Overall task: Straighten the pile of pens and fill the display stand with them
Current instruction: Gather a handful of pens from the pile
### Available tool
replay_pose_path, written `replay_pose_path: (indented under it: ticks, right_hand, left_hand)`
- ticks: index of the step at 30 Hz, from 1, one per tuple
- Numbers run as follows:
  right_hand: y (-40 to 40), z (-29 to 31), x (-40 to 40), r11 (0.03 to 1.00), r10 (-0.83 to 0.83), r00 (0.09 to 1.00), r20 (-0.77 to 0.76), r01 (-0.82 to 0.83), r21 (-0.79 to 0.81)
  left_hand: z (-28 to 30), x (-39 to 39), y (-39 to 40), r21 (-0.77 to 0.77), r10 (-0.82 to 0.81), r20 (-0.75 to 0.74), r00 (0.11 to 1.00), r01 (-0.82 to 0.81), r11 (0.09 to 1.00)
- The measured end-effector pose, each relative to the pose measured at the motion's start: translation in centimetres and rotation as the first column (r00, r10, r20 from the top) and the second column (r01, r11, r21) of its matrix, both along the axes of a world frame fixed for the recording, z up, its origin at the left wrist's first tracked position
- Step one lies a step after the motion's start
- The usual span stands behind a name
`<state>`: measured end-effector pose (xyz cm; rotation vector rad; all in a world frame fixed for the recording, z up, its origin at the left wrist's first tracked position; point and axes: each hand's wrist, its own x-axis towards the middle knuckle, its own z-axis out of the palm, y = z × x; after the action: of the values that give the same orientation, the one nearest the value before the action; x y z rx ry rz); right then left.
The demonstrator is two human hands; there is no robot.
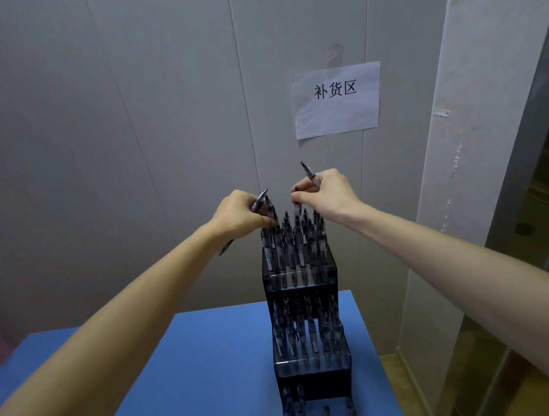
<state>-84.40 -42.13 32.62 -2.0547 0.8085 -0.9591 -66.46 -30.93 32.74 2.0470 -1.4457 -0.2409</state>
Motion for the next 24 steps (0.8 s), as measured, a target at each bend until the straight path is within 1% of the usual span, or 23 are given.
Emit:
replay_pose_path:
  ticks: [2, 7, 11, 16, 18, 20, 22, 24]
  right_hand:
    - [-0.1, 0.1, -0.1, 1.0, 0.016, 1.0, -0.012, -0.016, -0.007]
    - [-0.3, -0.3, -0.5, 0.999, 0.021, 0.999, -0.05, -0.023, -0.042]
    - [-0.3, -0.9, -0.6, 0.999, 0.01, 0.993, -0.113, -0.015, -0.039]
    - [-0.2, 0.7, -0.2, 0.996, 0.071, 0.974, -0.217, -0.079, -0.028]
    - [-0.1, 0.5, -0.1, 0.993, 0.056, 0.951, -0.303, -0.086, -0.085]
    - [-0.2, -0.1, 0.0, 0.982, -0.008, 0.927, -0.374, -0.062, -0.177]
    - [0.0, -0.4, -0.1, 0.977, -0.042, 0.924, -0.381, -0.042, -0.209]
    - [0.0, -0.4, -0.3, 0.979, -0.037, 0.935, -0.352, -0.037, -0.201]
  left_hand:
    - [0.1, -0.1, 0.0, -0.027, -0.018, -0.012, 1.0, 0.017, 0.999]
    - [0.2, -0.5, 0.0, -0.014, -0.034, -0.015, 0.999, 0.034, 0.999]
    - [0.4, -0.6, 0.2, -0.006, -0.058, 0.014, 0.998, 0.058, 0.998]
    - [0.6, -0.7, 0.3, -0.035, -0.075, 0.034, 0.997, 0.077, 0.996]
    - [0.5, -0.7, 0.5, -0.025, -0.078, 0.034, 0.996, 0.078, 0.997]
    - [0.3, -0.4, 0.5, -0.016, -0.072, 0.03, 0.997, 0.073, 0.997]
    - [0.2, -0.4, 0.5, 0.001, -0.063, 0.03, 0.998, 0.063, 0.998]
    - [0.1, -0.4, 0.3, 0.016, -0.056, 0.026, 0.998, 0.056, 0.998]
